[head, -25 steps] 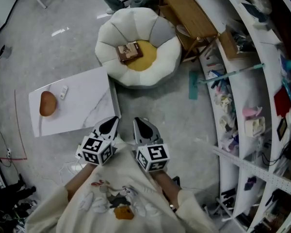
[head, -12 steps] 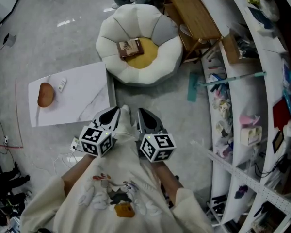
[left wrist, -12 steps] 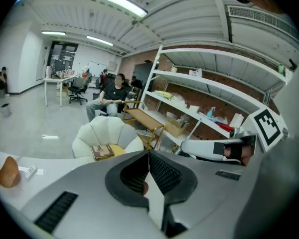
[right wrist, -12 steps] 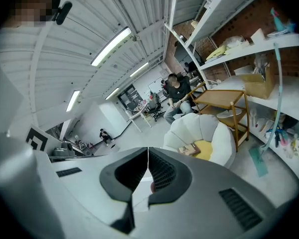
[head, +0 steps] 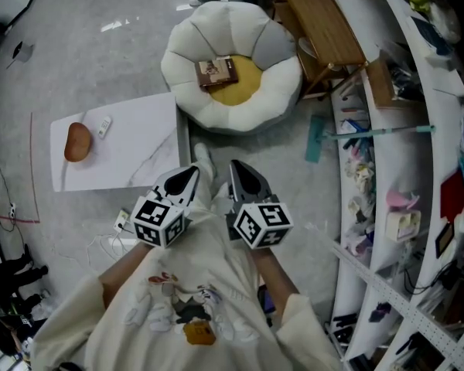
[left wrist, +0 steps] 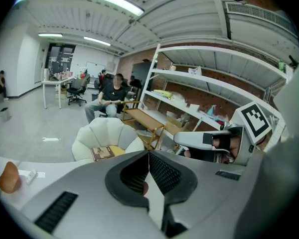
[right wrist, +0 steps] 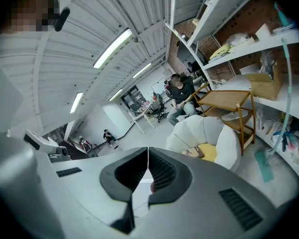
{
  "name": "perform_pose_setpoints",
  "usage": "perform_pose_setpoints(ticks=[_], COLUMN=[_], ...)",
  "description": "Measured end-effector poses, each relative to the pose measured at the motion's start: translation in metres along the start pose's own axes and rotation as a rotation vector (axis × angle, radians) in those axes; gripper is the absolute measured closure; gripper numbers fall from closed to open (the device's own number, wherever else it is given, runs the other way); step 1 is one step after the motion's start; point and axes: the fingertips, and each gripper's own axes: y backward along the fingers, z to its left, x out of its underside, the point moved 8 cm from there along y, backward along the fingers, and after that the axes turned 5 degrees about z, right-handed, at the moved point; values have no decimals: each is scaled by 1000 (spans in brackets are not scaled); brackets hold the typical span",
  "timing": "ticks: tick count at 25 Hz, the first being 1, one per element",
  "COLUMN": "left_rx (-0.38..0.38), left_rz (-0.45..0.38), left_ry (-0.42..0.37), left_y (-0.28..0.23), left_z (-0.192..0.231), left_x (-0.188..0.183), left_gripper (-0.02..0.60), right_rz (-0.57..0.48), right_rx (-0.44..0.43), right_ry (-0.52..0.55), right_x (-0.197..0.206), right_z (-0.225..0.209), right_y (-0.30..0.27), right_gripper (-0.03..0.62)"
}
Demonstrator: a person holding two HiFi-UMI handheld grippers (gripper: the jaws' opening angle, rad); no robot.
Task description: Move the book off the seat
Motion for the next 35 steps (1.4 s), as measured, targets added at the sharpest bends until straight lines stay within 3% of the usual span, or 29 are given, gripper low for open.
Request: perform_pose_setpoints(ticks=[3,7,10,19,25,30,35], left_rx=[-12,-28,-31,-49,-52,-76,-83], left_rz=[1,13,10,-3,0,30,44], left_ry=[23,81,112,243,315,386,411], left_y=[-4,-13,-27,-76,-121,-149,-175], left_z=[11,31,48,125,209,274,308], left_x=[-6,-8,-16,-51,-76,-81,-86], left_gripper=[569,569,569,569,569,569,569], right_rz=[21,7,44,235,268,323,348], right_rx=[-24,-190,-231,-255,-218,-200,-180], right_ry=[-11,-36,-71,-125,-66,-101,-123], right_x=[-11,-26,-39,-72,-92,-96,-97], right_z=[0,5,-1,-24,-43,-65,-90], right_y=[-17,-42,-68,-162,-247,-303,-348], right_gripper=[586,586,586,585,585,585,585])
